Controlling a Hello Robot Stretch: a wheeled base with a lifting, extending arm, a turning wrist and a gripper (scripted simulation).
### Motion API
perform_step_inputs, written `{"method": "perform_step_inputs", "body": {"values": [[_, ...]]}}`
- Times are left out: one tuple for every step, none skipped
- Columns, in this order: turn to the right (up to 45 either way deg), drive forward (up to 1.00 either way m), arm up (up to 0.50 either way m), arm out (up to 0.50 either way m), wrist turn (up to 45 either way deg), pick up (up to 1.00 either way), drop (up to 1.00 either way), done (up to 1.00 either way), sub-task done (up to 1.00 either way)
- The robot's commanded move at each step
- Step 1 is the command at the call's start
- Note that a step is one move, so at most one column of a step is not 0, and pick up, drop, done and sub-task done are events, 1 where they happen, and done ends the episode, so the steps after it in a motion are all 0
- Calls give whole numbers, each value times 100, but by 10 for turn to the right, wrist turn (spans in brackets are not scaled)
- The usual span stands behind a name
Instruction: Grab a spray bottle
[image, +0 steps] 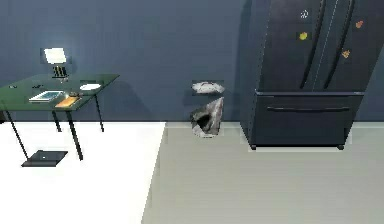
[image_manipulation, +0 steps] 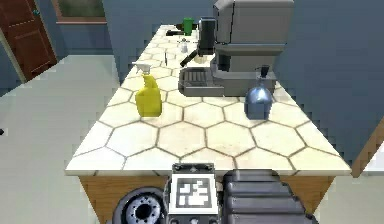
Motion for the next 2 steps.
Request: {"method": "perform_step_inputs", "body": {"values": [[0, 0, 0, 46, 0, 0, 0, 0, 0], [0, 0, 0, 0, 450, 0, 0, 0, 0]]}}
